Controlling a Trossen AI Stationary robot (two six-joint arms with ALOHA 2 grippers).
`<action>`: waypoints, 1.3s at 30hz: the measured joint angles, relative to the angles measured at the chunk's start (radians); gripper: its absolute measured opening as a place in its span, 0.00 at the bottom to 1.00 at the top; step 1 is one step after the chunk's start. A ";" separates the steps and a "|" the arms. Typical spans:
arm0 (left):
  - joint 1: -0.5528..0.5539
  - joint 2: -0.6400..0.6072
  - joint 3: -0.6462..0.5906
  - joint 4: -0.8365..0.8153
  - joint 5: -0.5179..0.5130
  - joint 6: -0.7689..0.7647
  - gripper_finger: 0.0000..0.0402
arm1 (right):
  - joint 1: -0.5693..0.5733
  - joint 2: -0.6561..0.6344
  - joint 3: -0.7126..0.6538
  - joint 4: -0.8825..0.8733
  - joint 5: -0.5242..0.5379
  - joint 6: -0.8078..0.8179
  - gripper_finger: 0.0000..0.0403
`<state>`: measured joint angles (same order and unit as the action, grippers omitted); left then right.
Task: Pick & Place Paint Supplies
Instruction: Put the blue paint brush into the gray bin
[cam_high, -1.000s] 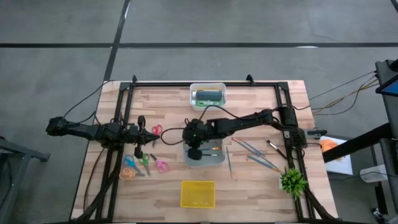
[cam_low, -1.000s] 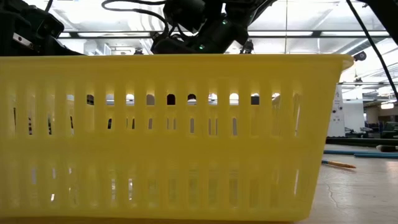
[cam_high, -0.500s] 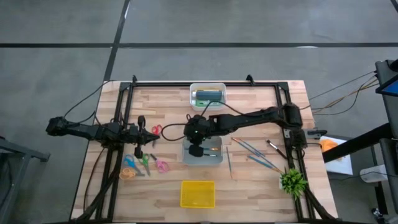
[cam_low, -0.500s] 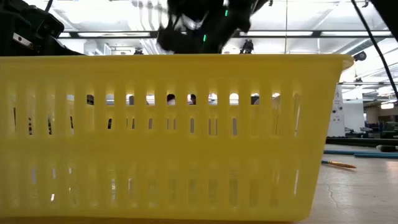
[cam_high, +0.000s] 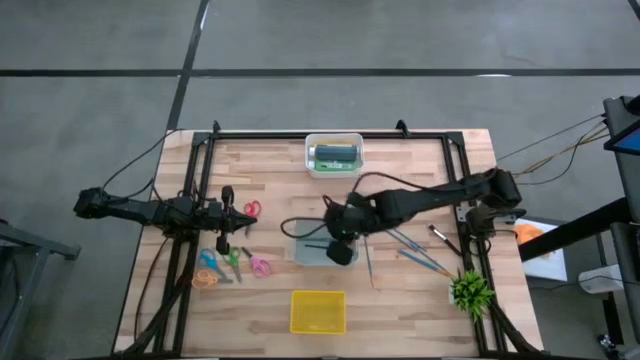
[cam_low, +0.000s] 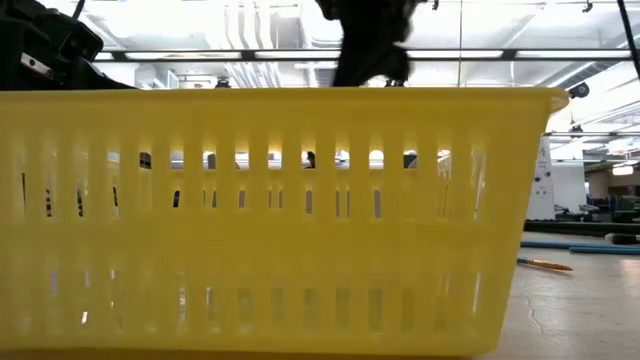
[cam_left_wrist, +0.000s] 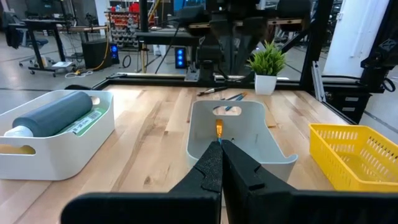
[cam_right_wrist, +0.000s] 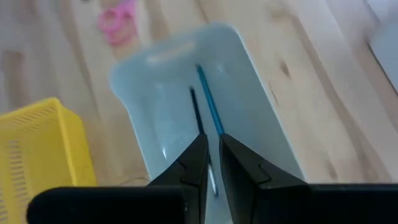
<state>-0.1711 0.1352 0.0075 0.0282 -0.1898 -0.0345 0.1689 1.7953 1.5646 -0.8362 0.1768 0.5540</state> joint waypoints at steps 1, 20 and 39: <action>0.000 0.000 0.000 0.000 0.000 0.000 0.00 | 0.014 -0.007 -0.001 -0.033 0.018 0.047 0.10; 0.000 0.000 0.000 0.000 0.000 0.000 0.00 | 0.244 -0.009 -0.101 -0.308 0.207 0.838 0.10; 0.000 0.000 0.000 0.000 0.000 0.000 0.00 | 0.366 -0.038 -0.431 0.044 0.321 0.985 0.10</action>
<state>-0.1709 0.1352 0.0078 0.0284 -0.1898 -0.0345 0.5350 1.7569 1.1332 -0.7919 0.4980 1.5391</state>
